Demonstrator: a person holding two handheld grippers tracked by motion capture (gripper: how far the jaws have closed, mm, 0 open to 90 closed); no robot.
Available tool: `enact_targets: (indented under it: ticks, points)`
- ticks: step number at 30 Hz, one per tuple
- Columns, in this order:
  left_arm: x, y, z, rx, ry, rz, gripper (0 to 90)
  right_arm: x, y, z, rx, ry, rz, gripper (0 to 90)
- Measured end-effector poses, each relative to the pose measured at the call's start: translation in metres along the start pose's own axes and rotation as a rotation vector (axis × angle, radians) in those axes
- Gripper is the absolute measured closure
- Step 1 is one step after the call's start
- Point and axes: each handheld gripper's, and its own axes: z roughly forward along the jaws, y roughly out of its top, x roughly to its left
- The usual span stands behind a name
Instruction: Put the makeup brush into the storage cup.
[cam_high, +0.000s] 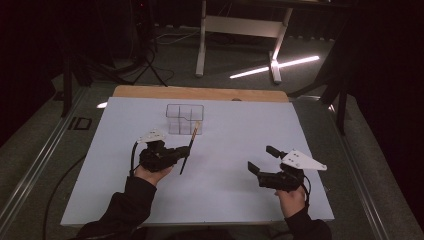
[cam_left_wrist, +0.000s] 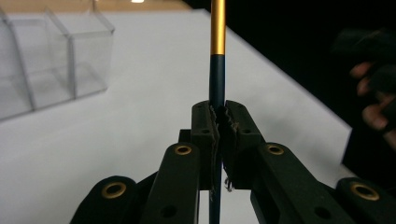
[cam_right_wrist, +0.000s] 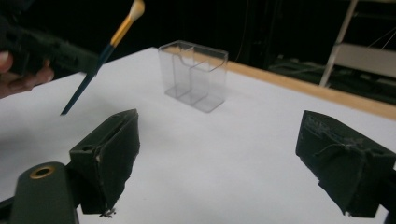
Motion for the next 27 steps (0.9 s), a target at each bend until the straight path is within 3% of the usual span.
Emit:
enact_targets:
  ticks: [3,4,10,14,16,19,20,25,27]
  points:
    - [-0.004,0.003,0.001,-0.051,0.002,0.016,83.9,0.004,0.002,0.008,0.044,0.043,0.021,12.9]
    - [-0.006,0.005,0.001,-0.069,0.004,0.025,83.9,0.007,0.004,0.013,0.056,0.092,0.049,12.9]
    - [-0.009,0.008,0.006,-0.097,0.001,0.023,83.9,0.018,0.011,0.027,0.089,0.151,0.060,12.7]
    - [-0.011,0.009,0.009,-0.130,-0.020,0.012,83.9,0.026,0.015,0.039,0.068,0.151,0.111,12.5]
    - [-0.014,0.010,0.010,-0.144,-0.021,0.001,83.9,0.028,0.017,0.043,0.042,0.192,0.142,12.5]
    - [-0.016,0.010,0.015,-0.157,-0.057,-0.040,83.9,0.030,0.019,0.053,0.051,0.243,0.210,13.3]
    - [-0.017,0.009,0.017,-0.169,-0.073,-0.059,83.9,0.029,0.018,0.059,0.068,0.289,0.268,17.7]
    - [-0.021,0.008,0.023,-0.161,-0.104,-0.062,83.9,0.032,0.013,0.071,0.119,0.345,0.303,24.3]
    - [-0.023,0.007,0.024,-0.169,-0.114,-0.066,83.9,0.033,0.010,0.076,0.139,0.389,0.331,32.7]
